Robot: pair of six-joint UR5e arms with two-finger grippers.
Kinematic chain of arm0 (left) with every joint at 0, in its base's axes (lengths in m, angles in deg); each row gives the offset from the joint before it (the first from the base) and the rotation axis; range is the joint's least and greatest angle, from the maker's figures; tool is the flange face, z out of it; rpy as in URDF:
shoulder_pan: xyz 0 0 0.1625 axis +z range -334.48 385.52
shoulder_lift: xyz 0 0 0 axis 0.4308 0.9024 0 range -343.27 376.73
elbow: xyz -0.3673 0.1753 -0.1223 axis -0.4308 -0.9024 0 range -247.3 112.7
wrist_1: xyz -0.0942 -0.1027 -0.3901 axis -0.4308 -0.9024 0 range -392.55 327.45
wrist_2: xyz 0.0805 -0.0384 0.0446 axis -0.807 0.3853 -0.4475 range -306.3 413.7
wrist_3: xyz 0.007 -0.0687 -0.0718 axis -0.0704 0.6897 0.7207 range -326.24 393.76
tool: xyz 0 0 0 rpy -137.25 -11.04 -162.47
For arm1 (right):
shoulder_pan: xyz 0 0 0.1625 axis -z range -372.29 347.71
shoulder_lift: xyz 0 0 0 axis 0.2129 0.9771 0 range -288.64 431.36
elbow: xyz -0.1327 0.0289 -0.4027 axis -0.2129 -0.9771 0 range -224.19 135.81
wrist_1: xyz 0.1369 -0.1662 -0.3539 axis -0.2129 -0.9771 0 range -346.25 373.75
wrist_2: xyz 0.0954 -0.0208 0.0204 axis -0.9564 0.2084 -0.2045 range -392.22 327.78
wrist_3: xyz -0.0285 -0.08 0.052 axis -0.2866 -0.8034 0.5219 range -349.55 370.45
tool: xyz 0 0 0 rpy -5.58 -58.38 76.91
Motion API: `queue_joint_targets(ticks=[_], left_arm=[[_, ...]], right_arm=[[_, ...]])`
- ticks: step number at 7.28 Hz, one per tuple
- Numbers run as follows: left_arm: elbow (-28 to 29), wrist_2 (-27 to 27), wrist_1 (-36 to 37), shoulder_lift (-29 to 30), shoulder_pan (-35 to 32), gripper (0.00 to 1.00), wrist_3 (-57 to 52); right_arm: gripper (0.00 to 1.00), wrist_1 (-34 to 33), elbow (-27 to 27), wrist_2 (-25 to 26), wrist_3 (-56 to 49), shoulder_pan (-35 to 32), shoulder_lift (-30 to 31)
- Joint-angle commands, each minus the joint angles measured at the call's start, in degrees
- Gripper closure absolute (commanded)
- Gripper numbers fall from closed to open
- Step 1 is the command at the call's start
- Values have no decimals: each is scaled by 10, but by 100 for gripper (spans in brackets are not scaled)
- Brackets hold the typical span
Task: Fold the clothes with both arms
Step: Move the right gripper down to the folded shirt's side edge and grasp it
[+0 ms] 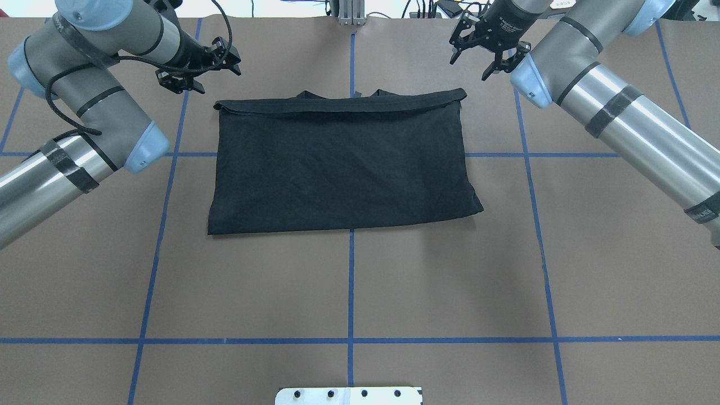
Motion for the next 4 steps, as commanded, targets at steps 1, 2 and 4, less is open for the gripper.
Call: queue_joint_targets(ticks=[1, 2, 4], left_arm=[[-2, 4, 3, 4, -9, 0, 0], [-11, 4, 6, 5, -12, 0, 0], [-42, 4, 35, 5, -22, 0, 0]], right_arm=[[1, 0, 17, -3, 3, 5, 14], [1, -1, 42, -6, 7, 22, 43], [1, 0, 110, -4, 3, 59, 116]])
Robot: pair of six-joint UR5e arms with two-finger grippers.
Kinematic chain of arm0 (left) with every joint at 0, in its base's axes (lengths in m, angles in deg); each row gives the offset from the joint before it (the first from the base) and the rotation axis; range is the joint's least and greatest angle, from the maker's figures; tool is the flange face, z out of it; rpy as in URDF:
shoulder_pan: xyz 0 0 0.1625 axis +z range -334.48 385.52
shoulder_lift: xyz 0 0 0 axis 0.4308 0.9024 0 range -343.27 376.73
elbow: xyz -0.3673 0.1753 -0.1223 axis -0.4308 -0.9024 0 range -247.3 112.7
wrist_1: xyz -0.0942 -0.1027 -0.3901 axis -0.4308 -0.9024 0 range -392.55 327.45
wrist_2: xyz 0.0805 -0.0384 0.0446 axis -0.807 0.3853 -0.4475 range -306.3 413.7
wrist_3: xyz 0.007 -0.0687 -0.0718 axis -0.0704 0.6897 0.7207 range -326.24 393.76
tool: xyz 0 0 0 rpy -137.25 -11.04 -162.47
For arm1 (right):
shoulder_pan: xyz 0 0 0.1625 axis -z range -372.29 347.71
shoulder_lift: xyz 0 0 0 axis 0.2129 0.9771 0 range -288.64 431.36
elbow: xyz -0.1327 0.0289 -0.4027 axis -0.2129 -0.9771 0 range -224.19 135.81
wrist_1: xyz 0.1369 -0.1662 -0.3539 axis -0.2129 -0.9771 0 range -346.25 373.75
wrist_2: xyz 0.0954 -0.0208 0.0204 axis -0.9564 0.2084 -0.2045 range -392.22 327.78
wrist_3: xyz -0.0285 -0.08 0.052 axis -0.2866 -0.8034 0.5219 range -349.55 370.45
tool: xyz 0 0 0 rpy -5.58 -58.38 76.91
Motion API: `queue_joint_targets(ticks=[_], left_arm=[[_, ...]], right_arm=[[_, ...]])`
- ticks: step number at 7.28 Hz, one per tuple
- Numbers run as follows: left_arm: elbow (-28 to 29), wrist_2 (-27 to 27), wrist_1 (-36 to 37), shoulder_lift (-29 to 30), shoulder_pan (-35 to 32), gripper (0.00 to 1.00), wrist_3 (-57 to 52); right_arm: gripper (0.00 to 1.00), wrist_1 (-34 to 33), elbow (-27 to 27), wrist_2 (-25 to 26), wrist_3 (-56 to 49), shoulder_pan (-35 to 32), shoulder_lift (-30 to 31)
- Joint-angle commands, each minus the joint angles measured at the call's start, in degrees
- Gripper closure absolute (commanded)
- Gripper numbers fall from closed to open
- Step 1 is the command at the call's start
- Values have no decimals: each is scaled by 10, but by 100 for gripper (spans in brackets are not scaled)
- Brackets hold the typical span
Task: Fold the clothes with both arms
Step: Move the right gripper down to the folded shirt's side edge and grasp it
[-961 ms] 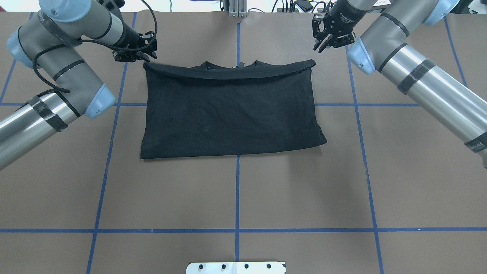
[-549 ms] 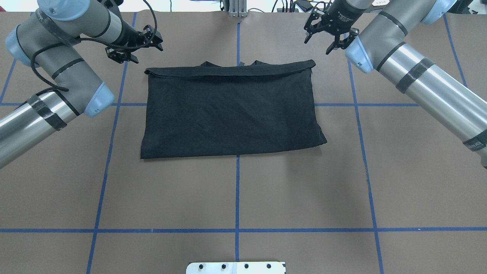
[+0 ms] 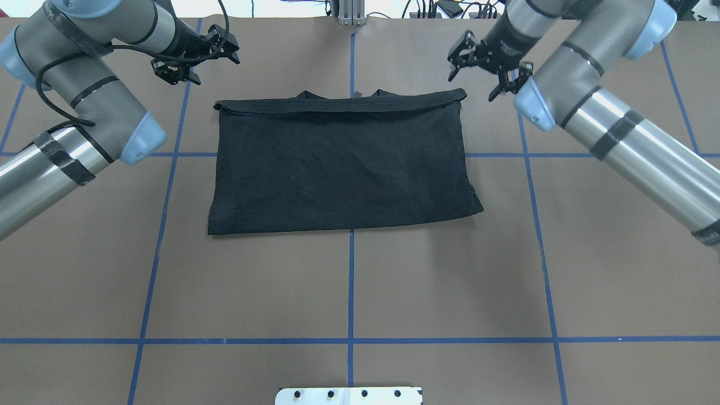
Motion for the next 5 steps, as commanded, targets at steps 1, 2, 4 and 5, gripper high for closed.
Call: queue_joint_targets(ticks=[1, 2, 4, 5], left_arm=[[-45, 0, 50, 2, -5, 0, -1], [-52, 0, 53, 2, -4, 0, -1], [-53, 0, 53, 4, -4, 0, -1], [-54, 0, 53, 5, -3, 0, -1]], right_arm=[[1, -1, 76, -1, -10, 42, 75], [1, -2, 93, -3, -19, 64, 91], [1, -1, 96, 7, -29, 106, 111], [1, -1, 97, 12, -30, 110, 112]])
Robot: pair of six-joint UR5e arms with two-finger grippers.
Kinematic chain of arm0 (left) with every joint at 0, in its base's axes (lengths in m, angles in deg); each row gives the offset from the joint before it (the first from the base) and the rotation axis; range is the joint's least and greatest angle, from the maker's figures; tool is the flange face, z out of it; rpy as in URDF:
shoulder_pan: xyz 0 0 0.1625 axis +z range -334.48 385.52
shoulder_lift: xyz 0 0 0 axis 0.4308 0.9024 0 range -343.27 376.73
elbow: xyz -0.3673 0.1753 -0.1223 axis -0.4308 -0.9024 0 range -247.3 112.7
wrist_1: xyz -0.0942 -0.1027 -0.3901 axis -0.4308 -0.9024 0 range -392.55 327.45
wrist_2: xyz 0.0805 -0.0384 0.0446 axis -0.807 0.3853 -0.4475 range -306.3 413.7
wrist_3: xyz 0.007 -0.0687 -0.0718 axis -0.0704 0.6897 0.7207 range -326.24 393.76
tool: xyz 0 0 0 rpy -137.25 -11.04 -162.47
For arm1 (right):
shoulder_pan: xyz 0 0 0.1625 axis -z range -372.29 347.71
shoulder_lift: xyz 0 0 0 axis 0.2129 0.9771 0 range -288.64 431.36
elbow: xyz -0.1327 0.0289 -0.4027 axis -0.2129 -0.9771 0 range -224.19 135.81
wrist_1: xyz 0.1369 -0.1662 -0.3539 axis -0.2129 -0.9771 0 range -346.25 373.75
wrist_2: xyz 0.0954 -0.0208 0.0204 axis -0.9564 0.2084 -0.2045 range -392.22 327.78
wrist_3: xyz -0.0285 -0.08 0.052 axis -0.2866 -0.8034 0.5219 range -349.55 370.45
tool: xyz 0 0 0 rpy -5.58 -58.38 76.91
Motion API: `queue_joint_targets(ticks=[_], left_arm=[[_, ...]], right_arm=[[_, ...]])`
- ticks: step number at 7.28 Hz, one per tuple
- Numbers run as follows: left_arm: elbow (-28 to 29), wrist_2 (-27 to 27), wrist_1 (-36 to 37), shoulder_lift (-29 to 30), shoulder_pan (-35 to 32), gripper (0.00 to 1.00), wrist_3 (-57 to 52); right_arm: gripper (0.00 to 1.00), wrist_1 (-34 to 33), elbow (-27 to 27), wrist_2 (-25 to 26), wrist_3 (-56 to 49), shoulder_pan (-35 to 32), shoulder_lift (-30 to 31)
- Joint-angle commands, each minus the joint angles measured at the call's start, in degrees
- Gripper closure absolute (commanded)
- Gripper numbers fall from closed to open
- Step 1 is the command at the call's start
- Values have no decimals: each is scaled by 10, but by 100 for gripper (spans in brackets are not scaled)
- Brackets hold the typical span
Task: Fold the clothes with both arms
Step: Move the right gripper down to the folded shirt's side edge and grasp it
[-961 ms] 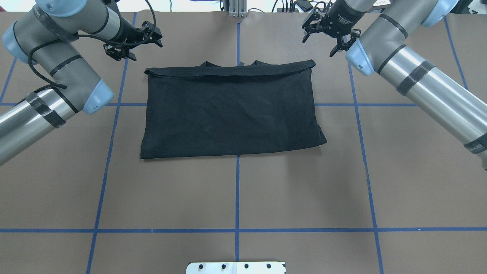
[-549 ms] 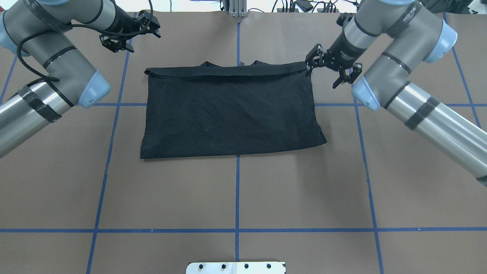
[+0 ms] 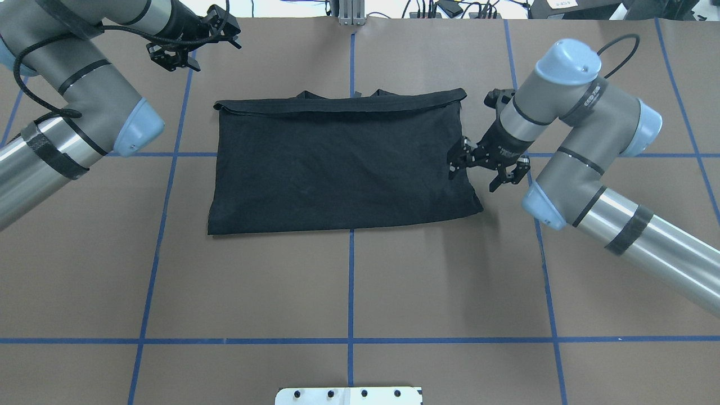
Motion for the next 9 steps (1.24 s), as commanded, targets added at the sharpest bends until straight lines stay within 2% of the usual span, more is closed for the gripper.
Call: queue_joint_targets(ticks=[1, 2, 3, 4, 5, 7, 9], left_arm=[[-4, 0, 1, 1, 1, 0, 0], [-9, -1, 1, 1, 1, 0, 1], [-9, -1, 1, 1, 1, 0, 1], [-10, -2, 1, 1, 1, 0, 1], [-10, -2, 1, 2, 1, 0, 1], [-8, -4, 0, 2, 3, 0, 4], [-8, -5, 0, 2, 3, 0, 4]], right_arm=[[1, 0, 1, 7, -4, 21, 6], [3, 0, 3, 7, -4, 21, 6], [29, 0, 3, 6, -4, 21, 7], [81, 1, 12, 7, -2, 19, 7], [100, -3, 15, 9, 4, 21, 8], [100, -2, 27, 7, 4, 22, 21], [100, -2, 123, 5, 3, 40, 88]])
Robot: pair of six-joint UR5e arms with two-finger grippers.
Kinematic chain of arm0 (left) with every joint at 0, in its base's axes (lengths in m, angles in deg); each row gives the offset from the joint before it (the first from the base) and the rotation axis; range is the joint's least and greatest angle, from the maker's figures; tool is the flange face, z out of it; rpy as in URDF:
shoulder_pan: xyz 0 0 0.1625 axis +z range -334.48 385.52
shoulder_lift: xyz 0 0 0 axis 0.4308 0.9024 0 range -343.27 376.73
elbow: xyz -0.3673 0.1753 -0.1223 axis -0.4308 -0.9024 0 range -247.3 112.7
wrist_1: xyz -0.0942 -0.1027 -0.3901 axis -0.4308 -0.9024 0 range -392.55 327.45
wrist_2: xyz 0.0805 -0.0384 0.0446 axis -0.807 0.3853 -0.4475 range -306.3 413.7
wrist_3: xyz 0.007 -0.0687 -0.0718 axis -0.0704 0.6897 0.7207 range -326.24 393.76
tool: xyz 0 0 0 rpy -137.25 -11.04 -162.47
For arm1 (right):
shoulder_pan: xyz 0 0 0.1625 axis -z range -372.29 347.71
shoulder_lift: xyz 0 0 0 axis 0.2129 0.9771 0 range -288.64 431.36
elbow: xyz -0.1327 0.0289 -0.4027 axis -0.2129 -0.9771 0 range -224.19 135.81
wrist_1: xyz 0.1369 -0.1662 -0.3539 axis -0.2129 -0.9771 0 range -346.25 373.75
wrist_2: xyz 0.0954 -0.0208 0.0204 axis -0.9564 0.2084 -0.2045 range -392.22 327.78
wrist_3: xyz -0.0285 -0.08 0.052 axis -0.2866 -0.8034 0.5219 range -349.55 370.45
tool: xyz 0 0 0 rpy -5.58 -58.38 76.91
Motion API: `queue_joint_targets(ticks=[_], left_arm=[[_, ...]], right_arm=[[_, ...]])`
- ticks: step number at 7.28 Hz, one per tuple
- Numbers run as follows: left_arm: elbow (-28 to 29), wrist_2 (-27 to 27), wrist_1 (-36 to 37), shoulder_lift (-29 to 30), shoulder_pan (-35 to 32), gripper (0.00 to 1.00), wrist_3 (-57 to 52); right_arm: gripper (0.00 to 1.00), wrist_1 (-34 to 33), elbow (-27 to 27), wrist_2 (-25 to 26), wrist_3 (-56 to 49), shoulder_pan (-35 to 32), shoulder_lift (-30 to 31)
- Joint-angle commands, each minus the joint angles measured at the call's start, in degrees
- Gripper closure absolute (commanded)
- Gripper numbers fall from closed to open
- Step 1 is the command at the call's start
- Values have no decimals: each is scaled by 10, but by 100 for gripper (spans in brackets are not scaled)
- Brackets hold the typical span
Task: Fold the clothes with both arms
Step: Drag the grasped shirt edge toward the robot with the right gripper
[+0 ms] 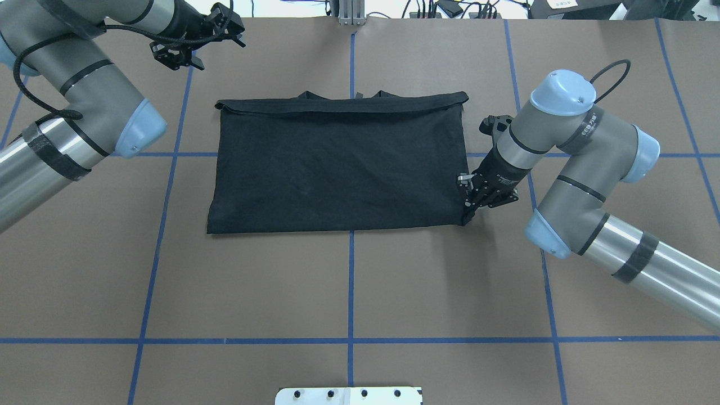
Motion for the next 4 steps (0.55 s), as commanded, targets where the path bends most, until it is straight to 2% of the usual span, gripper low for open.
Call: queue_joint_targets(ticks=[1, 2, 4], left_arm=[[0, -1, -1, 0, 0, 0, 0], [-1, -1, 0, 0, 0, 0, 1], [-1, -2, 0, -1, 0, 0, 1]], right_arm=[[100, 0, 109, -7, 4, 18, 84], [100, 1, 136, -15, 4, 43, 104], [100, -1, 163, -81, 13, 82, 105]])
